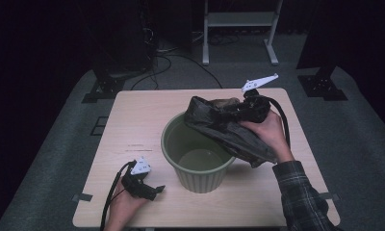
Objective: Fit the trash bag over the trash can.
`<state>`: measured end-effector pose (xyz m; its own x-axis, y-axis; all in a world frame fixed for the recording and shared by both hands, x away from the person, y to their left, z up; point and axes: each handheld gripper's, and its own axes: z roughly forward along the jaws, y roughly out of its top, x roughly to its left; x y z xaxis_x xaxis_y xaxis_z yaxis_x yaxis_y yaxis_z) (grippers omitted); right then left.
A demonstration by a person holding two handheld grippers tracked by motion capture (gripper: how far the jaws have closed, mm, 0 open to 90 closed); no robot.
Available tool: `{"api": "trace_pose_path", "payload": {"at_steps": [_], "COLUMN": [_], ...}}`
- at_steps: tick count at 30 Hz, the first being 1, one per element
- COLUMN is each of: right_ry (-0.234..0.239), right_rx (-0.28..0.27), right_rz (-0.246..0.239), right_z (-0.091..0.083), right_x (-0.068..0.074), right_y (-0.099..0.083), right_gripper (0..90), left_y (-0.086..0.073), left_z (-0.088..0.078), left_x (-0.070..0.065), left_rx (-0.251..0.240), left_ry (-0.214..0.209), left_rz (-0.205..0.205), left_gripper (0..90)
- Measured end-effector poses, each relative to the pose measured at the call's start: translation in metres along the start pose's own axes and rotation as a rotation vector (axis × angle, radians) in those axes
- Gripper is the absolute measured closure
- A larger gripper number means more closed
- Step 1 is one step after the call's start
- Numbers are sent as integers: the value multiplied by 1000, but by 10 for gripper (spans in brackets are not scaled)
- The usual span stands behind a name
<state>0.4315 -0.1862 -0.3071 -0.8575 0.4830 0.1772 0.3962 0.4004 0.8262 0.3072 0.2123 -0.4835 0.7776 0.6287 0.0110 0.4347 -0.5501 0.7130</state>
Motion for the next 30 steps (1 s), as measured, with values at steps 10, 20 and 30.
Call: {"api": "trace_pose_path", "payload": {"at_steps": [10, 20, 30], "right_ry": [4, 130, 150], "right_rx": [-16, 67, 268], "right_rz": [-54, -145, -254], "right_z": [-10, 5, 45], "right_x": [13, 49, 81], "right_y": [6, 13, 19], "right_gripper": [882, 888, 859], "left_y": [0, 0, 0], "left_z": [0, 0, 0], "left_x": [0, 0, 0], "left_rx": [0, 0, 0], "left_ry": [0, 0, 0], "left_rz": [0, 0, 1], "left_gripper": [0, 0, 0]}}
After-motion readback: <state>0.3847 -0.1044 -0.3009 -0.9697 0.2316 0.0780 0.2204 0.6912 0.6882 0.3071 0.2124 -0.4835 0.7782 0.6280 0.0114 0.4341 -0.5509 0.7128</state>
